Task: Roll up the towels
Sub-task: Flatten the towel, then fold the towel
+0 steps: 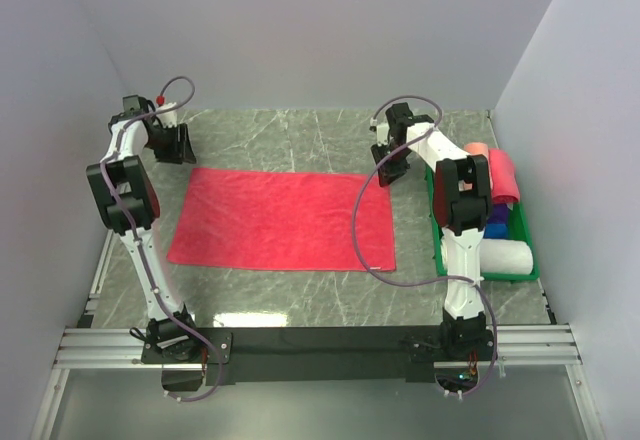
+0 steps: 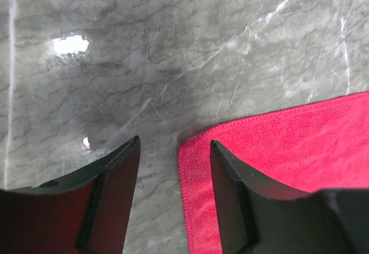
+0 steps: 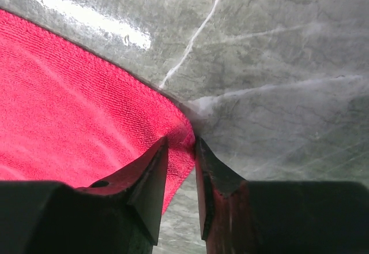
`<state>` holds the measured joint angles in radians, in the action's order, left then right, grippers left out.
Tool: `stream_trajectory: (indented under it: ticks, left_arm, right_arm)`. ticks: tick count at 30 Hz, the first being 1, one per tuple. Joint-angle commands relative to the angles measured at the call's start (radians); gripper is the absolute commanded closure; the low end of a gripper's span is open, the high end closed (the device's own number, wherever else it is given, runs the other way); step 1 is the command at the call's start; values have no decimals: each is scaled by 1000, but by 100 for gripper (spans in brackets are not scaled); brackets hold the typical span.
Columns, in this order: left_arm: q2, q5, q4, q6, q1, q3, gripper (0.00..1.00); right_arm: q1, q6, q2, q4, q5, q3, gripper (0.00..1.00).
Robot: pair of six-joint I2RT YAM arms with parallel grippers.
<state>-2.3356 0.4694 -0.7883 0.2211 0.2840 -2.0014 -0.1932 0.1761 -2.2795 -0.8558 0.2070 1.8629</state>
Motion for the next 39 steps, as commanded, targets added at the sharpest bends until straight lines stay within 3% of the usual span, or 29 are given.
stream_trajectory:
  ticks: [1, 13, 18, 21, 31, 39]
  left_arm:
    - [-21, 3, -28, 26, -16, -63, 44]
    - [-80, 12, -81, 46, -45, -91, 56]
    - [-80, 2, -81, 47, -43, -97, 72]
    - [-80, 5, -92, 52, -45, -105, 77]
    - [-87, -29, -137, 80, -45, -120, 65]
    - [-90, -46, -143, 98, -45, -119, 73]
  right_arm:
    - [-5, -3, -11, -15, 29, 38, 68]
    - [-3, 14, -20, -37, 78, 28, 77]
    - [-3, 17, -23, -43, 89, 47, 98]
    - [-3, 22, -23, -43, 88, 58, 100]
    - [-3, 30, -28, -57, 86, 82, 100]
    - [-5, 28, -15, -45, 88, 70, 100]
